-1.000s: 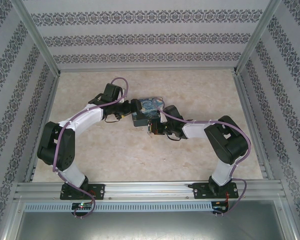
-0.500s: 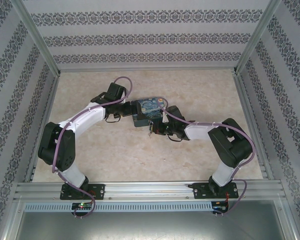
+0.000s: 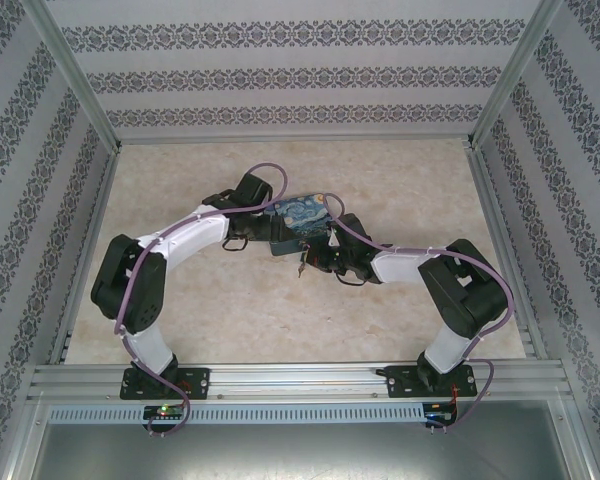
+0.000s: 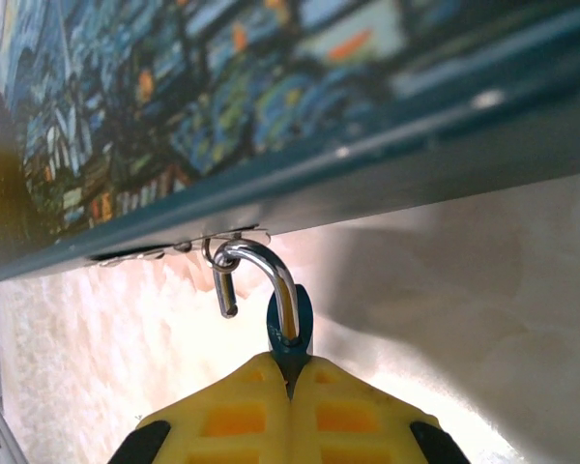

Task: Unlock the padlock with the key

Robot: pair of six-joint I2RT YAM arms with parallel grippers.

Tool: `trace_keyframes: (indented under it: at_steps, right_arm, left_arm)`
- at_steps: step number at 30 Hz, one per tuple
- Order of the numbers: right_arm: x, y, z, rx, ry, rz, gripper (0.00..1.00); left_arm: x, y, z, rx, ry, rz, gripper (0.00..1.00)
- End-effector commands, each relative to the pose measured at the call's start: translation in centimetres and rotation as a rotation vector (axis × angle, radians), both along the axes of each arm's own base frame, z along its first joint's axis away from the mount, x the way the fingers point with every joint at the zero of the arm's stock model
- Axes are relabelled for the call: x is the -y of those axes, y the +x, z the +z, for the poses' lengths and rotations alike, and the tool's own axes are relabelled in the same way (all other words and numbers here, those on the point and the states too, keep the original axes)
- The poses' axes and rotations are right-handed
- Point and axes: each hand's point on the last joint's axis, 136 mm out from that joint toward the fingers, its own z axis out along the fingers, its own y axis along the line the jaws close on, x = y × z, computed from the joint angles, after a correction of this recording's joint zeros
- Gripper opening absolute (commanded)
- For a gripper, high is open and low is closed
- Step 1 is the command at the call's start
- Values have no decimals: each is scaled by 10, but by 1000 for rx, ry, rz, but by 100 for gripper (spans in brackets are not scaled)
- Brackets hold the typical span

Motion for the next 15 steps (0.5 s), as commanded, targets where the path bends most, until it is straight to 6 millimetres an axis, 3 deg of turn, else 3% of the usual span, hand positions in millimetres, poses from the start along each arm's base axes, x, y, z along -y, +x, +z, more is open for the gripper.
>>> trace_keyframes:
  at_steps: [1, 15]
  right_arm:
    - [-2, 3, 5, -11, 40, -61, 0]
    - [0, 13, 5, -72, 126, -226, 0]
  left_arm:
    - [2, 0, 0, 6, 52, -25, 89]
    - [6, -13, -23, -37, 62, -30, 89]
